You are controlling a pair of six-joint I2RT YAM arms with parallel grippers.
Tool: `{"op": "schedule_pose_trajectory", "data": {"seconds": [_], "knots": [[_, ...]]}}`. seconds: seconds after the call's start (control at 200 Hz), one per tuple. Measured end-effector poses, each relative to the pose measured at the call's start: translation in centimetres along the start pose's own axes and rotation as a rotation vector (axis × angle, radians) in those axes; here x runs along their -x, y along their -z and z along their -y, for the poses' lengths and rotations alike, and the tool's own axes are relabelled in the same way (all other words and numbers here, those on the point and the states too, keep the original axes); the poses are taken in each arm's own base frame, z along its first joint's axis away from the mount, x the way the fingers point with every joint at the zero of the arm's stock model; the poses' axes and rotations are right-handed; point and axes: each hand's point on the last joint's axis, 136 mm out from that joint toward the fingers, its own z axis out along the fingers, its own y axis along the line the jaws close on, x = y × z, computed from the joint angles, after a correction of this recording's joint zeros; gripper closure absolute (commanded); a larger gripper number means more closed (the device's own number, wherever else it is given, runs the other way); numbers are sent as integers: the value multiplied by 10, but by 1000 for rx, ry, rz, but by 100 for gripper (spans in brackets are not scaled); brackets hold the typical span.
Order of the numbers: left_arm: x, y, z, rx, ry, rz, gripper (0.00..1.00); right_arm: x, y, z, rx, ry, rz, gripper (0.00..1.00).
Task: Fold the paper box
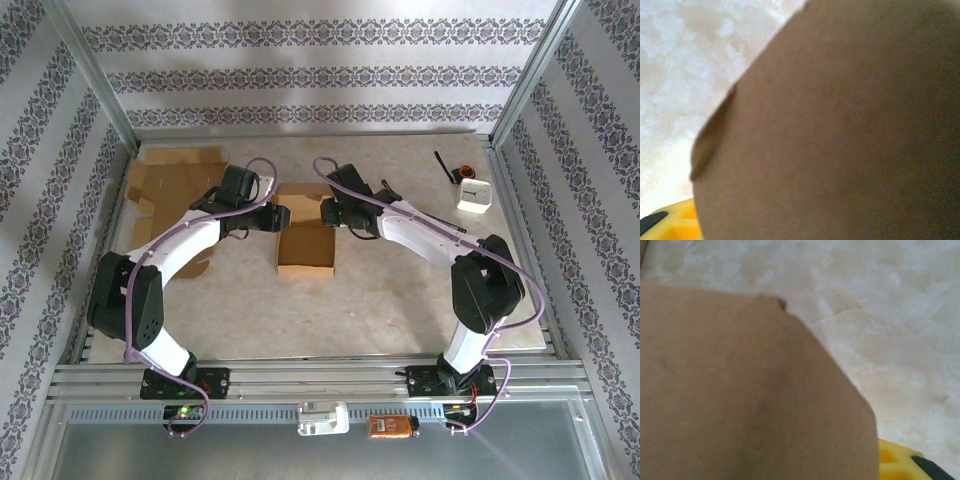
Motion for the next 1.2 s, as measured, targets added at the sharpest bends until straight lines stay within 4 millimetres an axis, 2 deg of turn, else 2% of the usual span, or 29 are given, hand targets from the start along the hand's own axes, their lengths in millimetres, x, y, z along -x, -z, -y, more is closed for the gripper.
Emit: {"op": "schedule_pose_trajectory", "data": {"seconds": [0.19, 0.49, 0.575, 0.665, 0.824, 0.929, 1.074, 1.199], "knots": [[-16, -2, 1, -17, 37, 18, 50, -11, 3, 2, 1, -30, 38, 66], [-38, -9, 2, -46, 73, 30, 50, -33, -6, 5, 22, -52, 60, 66], [-39, -6, 3, -39, 71, 36, 41, -33, -6, 5, 20, -50, 67, 66], [-30, 11, 5, -15, 52, 86, 33, -27, -2, 7, 8, -25, 93, 67], [-7, 63, 10, 60, -35, 207, 28, -18, 2, 10, 3, 33, 117, 67], [4, 84, 8, 127, -105, 208, 24, -11, 4, 12, 8, 56, 121, 67], [9, 91, 5, 189, -214, 141, 19, 7, 10, 12, 26, 72, 146, 66], [8, 80, -3, 215, -295, 38, 16, 16, 14, 11, 45, 77, 158, 67]]}}
